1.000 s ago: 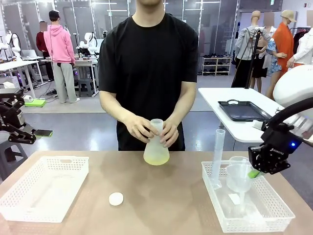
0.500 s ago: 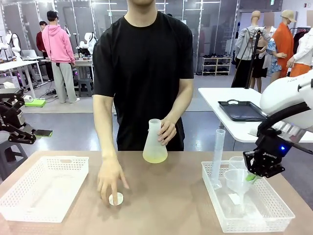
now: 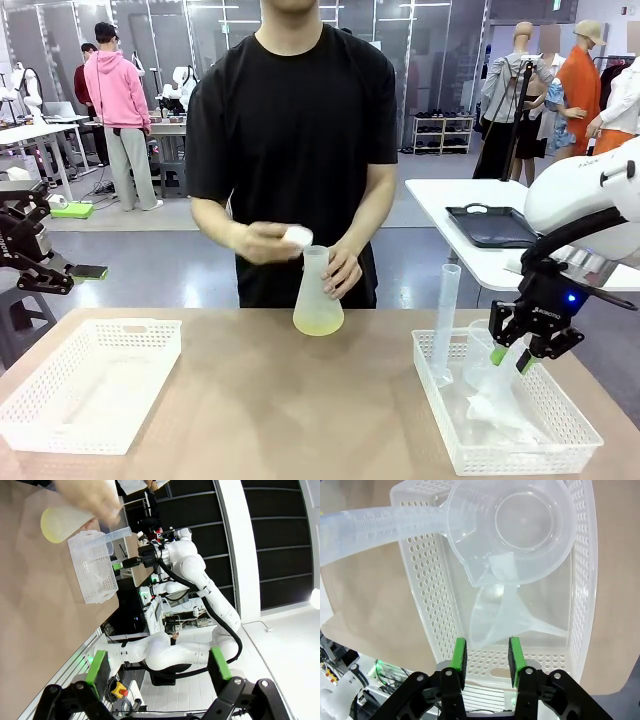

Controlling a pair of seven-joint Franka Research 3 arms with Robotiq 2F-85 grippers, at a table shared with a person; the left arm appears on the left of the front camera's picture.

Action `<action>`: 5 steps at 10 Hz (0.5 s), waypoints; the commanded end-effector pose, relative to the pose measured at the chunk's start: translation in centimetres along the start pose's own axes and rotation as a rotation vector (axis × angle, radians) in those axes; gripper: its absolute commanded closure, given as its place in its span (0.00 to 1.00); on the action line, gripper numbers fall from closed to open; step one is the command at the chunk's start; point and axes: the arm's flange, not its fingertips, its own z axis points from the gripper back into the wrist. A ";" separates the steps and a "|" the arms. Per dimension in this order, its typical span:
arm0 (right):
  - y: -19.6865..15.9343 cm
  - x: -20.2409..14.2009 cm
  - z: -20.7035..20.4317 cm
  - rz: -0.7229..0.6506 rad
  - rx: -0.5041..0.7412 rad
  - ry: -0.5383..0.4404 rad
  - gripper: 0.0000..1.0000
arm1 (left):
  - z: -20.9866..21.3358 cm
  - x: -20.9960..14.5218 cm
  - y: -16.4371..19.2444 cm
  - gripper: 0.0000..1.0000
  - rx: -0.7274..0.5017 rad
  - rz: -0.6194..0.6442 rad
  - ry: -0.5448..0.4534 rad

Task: Prepare the solutions needed for the experiment.
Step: Once the solution is in the Big flask , pick up the Plastic Funnel and place it back into the right Organizing basket.

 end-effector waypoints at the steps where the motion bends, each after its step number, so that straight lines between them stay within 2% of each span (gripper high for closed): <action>1: 0.0 0.0 0.0 0.001 0.000 0.003 0.56 | -0.1 0.0 -0.2 0.00 -0.019 -0.008 0.001; 5: 0.0 0.0 0.0 0.001 0.000 0.003 0.56 | -0.1 0.0 -0.2 0.00 -0.019 -0.008 0.001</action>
